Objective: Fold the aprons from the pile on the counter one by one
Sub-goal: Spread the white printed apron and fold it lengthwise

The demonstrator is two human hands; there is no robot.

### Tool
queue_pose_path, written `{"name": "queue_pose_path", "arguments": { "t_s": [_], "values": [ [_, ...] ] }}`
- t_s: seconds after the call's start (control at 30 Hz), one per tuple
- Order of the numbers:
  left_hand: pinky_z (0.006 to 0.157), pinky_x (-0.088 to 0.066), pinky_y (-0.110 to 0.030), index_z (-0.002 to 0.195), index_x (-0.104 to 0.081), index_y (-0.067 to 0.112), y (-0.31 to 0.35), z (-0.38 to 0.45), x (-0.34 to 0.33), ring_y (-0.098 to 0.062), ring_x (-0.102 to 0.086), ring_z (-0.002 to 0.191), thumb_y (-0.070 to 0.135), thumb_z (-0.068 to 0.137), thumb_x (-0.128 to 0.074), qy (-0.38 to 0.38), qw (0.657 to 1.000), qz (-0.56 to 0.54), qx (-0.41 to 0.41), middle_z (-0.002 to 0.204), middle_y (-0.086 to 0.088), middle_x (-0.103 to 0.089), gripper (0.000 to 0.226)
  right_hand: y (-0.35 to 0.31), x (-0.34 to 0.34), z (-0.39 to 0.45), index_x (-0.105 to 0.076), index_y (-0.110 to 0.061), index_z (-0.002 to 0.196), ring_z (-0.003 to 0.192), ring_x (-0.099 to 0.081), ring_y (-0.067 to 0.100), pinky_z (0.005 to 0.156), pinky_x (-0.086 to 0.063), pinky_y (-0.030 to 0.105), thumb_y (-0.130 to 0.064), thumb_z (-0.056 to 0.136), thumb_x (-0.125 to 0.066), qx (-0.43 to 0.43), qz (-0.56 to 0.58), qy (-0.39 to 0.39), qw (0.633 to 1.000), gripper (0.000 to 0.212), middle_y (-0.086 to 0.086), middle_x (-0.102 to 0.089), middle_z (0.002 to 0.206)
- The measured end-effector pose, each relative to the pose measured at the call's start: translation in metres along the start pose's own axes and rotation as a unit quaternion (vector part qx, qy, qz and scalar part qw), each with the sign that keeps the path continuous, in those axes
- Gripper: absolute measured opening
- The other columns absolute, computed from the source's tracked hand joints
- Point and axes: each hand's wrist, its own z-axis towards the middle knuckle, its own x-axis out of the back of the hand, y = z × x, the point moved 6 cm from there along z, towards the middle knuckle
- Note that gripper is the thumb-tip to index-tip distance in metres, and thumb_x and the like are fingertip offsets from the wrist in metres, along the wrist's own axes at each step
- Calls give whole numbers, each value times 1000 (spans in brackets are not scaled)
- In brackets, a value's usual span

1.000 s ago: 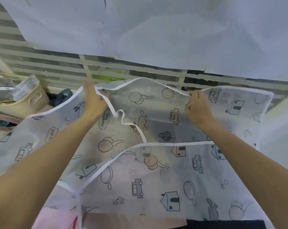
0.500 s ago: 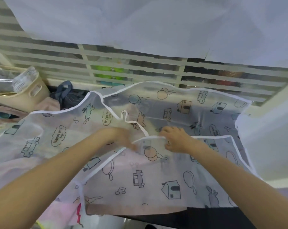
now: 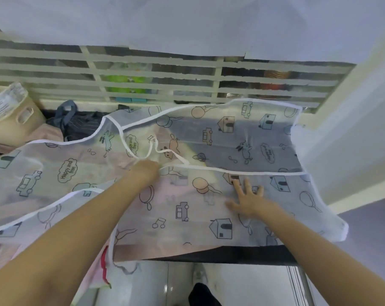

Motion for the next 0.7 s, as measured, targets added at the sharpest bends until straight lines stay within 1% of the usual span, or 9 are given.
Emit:
{"name": "queue_pose_path", "arguments": {
  "t_s": [0.07,0.13,0.2,0.3,0.37,0.43,0.53,0.6,0.7],
  "values": [
    [88,-45,-34,122,-52,3,-1,-3,-2,-29,-57,106,5,96,-38,32,999,5,16,116,-13,-58,29,2,-11,-8,23,-35,145,140,22,42,111,-8,65,-64,93,-25,12,-8,20,1000,76,-2,28,154],
    [85,-47,-42,117,-56,7,7,-18,8,-31,-59,100,6,88,-52,218,974,54,17,112,-11,-59,29,0,-22,-13,22,-36,145,140,21,41,111,-7,65,-65,93,-22,20,-32,42,998,75,-2,29,154],
    [78,-52,-40,105,-65,10,37,-47,10,-29,-63,90,9,74,-59,356,928,91,-67,105,-8,-64,31,-5,-28,-15,22,-35,146,141,21,41,110,-5,66,-66,92,-20,21,-47,63,997,75,-1,30,154],
    [91,-49,-46,124,-57,13,87,-75,-33,-31,-57,115,23,78,-60,284,929,45,-234,130,-11,-55,47,-13,-28,-18,18,-34,147,141,18,41,110,-3,65,-65,93,-20,17,-47,93,994,73,2,27,155],
    [109,-24,-61,148,-25,18,90,-79,-63,-37,-18,142,39,97,-36,133,976,16,-174,157,-14,-14,57,-25,-25,-25,10,-31,150,143,11,40,111,-5,63,-57,97,-19,37,-51,159,985,66,6,19,157],
    [111,2,-62,150,8,26,78,-73,-87,-37,16,142,47,100,-19,7,997,-15,-79,156,-9,20,60,-41,-28,-35,3,-29,151,144,5,37,112,-7,61,-48,99,-18,83,-43,217,972,59,8,11,158],
    [109,6,-64,148,17,28,74,-64,-100,-38,22,140,57,95,-10,16,998,0,-68,154,-9,26,66,-52,-53,-39,10,-29,150,144,11,36,112,-3,61,-59,84,13,112,-37,202,972,73,7,15,158],
    [108,7,-65,143,25,29,76,-60,-105,-39,24,139,70,74,11,24,997,8,-73,152,-10,30,82,-45,-68,-33,29,-30,142,143,17,37,110,2,63,-65,65,35,90,-43,204,974,85,6,22,156],
    [106,7,-66,132,35,28,76,-60,-109,-39,28,137,77,50,27,14,997,17,-75,143,-8,41,95,-35,-71,-30,33,-32,139,140,22,41,107,6,67,-66,81,18,56,-28,199,978,69,6,28,154]
  ]
}}
